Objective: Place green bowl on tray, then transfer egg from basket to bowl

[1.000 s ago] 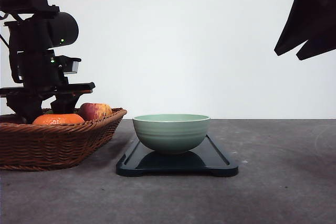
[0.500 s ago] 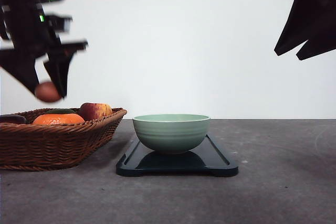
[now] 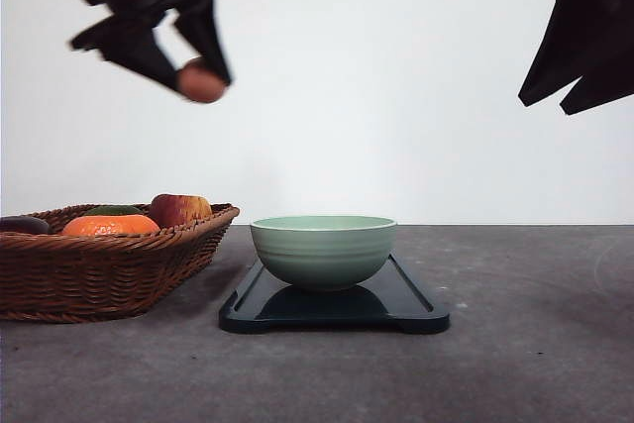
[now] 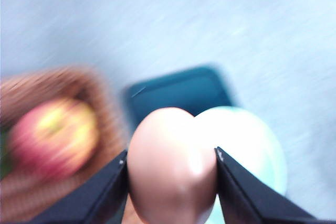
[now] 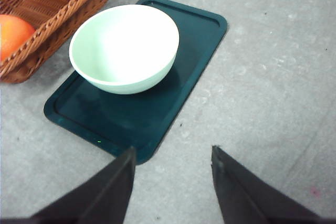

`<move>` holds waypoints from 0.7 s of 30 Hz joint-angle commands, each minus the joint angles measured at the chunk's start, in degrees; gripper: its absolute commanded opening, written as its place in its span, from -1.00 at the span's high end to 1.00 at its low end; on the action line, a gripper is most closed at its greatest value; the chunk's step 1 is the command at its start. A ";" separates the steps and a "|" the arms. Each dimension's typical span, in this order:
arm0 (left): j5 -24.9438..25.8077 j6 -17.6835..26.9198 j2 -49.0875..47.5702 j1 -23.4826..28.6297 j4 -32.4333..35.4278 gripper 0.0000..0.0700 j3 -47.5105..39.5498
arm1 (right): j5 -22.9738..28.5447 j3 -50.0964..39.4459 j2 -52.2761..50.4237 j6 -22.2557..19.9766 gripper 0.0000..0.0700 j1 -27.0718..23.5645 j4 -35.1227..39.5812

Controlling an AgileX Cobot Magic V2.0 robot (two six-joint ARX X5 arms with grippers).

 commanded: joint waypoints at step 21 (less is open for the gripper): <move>-4.94 0.66 20.51 -12.39 12.00 0.35 1.37 | 0.04 0.26 0.35 0.85 0.21 0.46 -2.53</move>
